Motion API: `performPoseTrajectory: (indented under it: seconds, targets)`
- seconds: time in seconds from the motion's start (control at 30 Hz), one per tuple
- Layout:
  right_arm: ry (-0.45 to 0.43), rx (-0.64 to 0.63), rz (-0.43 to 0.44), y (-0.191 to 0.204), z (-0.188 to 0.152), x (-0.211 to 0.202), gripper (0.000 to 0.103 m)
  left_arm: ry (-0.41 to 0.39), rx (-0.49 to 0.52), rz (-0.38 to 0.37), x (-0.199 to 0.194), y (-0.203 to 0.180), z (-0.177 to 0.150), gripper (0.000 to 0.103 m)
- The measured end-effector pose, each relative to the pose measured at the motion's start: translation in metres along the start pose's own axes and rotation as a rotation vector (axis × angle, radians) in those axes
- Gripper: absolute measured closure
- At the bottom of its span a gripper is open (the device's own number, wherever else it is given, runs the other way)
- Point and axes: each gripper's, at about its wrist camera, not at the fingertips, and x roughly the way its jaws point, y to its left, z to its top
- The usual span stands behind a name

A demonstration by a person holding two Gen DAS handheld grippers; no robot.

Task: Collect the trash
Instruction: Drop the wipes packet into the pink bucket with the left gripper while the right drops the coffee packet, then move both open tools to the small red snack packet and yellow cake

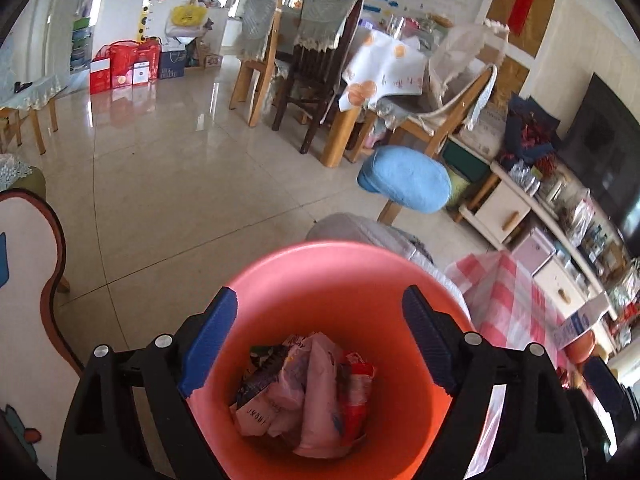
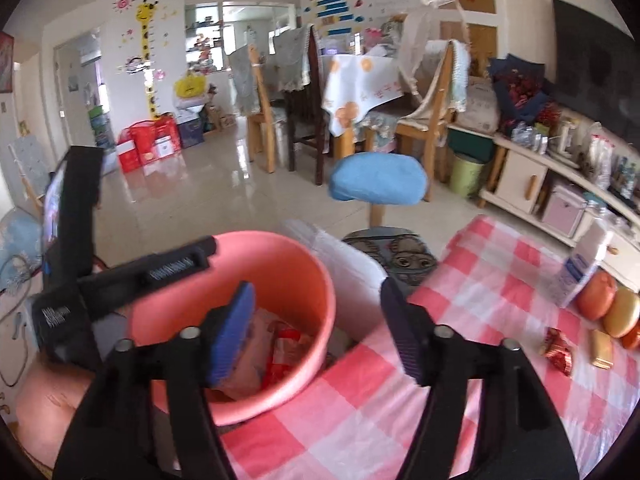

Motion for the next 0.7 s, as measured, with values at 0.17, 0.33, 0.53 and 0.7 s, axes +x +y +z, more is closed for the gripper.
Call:
performPoseTrajectory:
  seconds: [0.17,0.33,0.53,0.7]
  targets:
    - [-0.007,-0.002,-0.088,-0.022,-0.012,-0.013,0.015,-0.061,0.016,-0.055,-0.004,-0.011,-0.006,0.013]
    - [0.013,0.02,-0.143,-0.041,-0.033,-0.022,0.014,-0.137,0.063,-0.104,-0.011,-0.029,-0.01,0.01]
    - [0.044,0.046,-0.183,-0.06,-0.06,-0.032,0.014,-0.179,0.164,-0.192,-0.022,-0.06,-0.018,0.009]
    - [0.056,0.065,-0.214,-0.076,-0.075,-0.044,0.014,-0.175,0.255,-0.25,-0.029,-0.085,-0.024,0.009]
